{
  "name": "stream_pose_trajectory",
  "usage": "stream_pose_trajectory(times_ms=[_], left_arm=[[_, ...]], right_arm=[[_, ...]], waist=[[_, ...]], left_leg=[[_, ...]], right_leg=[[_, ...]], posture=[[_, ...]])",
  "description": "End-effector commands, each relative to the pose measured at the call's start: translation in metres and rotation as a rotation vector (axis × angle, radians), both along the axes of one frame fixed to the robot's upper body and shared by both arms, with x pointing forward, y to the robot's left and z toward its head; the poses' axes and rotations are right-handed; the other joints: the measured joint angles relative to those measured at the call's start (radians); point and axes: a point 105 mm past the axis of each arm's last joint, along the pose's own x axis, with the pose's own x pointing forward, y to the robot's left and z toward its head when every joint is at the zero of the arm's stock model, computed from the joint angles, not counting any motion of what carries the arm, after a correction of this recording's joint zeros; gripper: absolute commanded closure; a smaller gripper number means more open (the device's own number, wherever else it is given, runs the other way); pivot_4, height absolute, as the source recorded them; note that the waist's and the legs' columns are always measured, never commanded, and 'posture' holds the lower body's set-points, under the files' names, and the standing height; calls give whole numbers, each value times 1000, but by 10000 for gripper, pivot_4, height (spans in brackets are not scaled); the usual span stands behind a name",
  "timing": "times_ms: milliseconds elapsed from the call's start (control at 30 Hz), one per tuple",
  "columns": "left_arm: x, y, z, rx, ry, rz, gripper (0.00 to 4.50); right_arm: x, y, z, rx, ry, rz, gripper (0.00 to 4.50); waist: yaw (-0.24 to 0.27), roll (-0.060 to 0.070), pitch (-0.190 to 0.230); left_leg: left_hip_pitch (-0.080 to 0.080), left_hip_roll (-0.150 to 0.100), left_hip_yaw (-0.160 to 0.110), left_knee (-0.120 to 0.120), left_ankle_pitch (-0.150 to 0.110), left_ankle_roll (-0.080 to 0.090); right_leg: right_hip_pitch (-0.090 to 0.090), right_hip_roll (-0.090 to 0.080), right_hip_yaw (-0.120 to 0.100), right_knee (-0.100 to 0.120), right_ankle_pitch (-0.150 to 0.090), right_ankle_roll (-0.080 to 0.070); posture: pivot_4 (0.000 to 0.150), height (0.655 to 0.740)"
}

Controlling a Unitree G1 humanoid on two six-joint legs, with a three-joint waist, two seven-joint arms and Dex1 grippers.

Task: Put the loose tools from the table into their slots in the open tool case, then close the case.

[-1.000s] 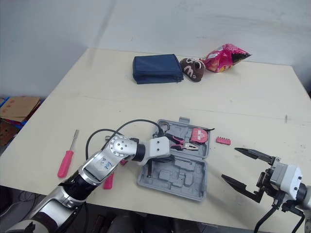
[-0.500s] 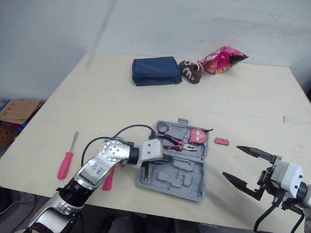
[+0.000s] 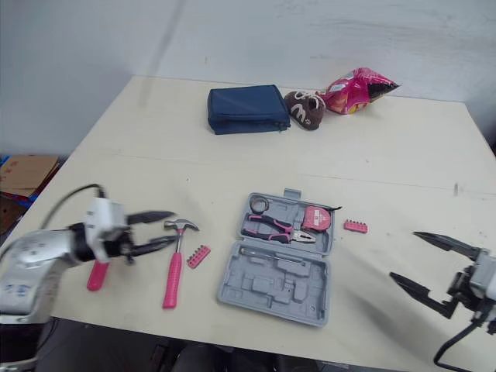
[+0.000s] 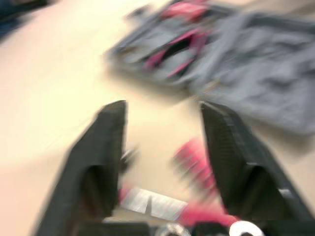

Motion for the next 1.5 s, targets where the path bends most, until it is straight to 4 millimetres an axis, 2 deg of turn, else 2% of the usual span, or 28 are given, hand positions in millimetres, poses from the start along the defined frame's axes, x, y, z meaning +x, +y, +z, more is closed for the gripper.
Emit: stream_pose_trajectory(times_ms=[33, 200, 367, 433, 500, 633, 700, 800, 867, 967, 1067, 1133, 1200, 1333, 1500], left_arm=[[-17, 70, 10, 29, -41, 262, 310], [-55, 136, 5, 46, -16, 520, 310], [-100, 192, 2, 54, 11, 773, 310], [-111, 204, 2, 47, 9, 827, 310], [-114, 203, 1, 44, 3, 831, 310], [-107, 183, 2, 12, -7, 773, 310], [-102, 166, -3, -35, 64, 757, 310], [-94, 127, -3, -43, 133, 672, 310], [-84, 101, 10, -54, 98, 610, 310], [-74, 55, 28, -19, 102, 506, 310], [-72, 32, 32, -26, 154, 510, 310], [-73, 7, 27, -55, 215, 485, 310], [-74, -9, 21, -83, 255, 489, 310], [-71, -29, 2, -139, 318, 582, 310], [-70, -49, -20, -134, 380, 652, 310]], right_arm=[[-7, -24, -2, -34, 1, -66, 0], [-8, -48, -9, -57, 5, -146, 0], [-8, -68, -14, -72, 13, -201, 0], [-6, -72, -15, -72, 11, -209, 0], [-2, -71, -16, -70, 10, -195, 0], [12, -51, -10, -42, -37, -89, 0], [22, -33, -6, -9, -63, -9, 0], [35, -3, 2, 36, -92, 113, 0], [37, 16, 6, 45, -93, 203, 0], [45, 47, 19, 149, -105, 291, 0], [44, 67, 21, 169, -91, 370, 0], [44, 84, 22, 177, -92, 443, 0], [44, 95, 23, 182, -96, 493, 0], [44, 109, 20, 169, -88, 565, 0], [51, 114, 21, 188, -96, 561, 0]], waist=[[-8, -2, 1], [-15, -3, 3], [-19, -4, 4], [-24, -4, 4], [-28, -4, 4], [-36, -3, 5], [-38, -3, 5], [-42, -4, 5], [-39, -3, 6], [-38, -3, 7], [-35, -2, 8], [-35, -1, 9], [-36, 0, 10], [-37, 1, 13], [-33, -1, 15]], left_leg=[[0, 0, 0, 0, -1, -1], [0, 0, 0, 0, -5, -1], [0, 1, -1, -1, -7, -2], [0, 1, -1, -2, -7, -3], [0, 2, -2, -2, -8, -4], [0, 2, -3, -2, -9, -7], [0, 2, -5, -2, -9, -8], [-1, 2, -8, -2, -7, -9], [-1, 2, -8, -2, -4, -7], [-2, 2, -10, -1, -2, -7], [-2, 2, -11, -1, -1, -8], [-2, 2, -11, 0, -1, -8], [-2, 2, -12, 0, -1, -9], [-2, 2, -13, 4, -1, -8], [-2, 2, -15, 9, 0, -8]], right_leg=[[0, 0, -1, 0, -1, -1], [0, -3, -4, 0, -3, -5], [-1, -3, -6, 0, -5, -8], [-1, -3, -7, 0, -5, -10], [-1, -3, -7, 0, -6, -10], [0, -5, -11, 1, -6, -10], [1, -5, -13, 1, -5, -10], [1, -5, -15, 3, -6, -10], [1, -4, -15, 3, -6, -10], [1, -3, -15, 4, -6, -10], [1, -2, -16, 6, -6, -10], [1, -2, -16, 6, -6, -9], [1, -1, -16, 7, -6, -9], [2, -1, -15, 9, -6, -9], [4, 0, -15, 11, -5, -9]], posture=[[1500, 7400], [1500, 7400], [1500, 7400], [1500, 7400], [1500, 7400], [1500, 7400], [1500, 7400], [1500, 7400], [1500, 7400], [1500, 7400], [1500, 7400], [1500, 7400], [1500, 7400], [1500, 7400], [1500, 7400]])
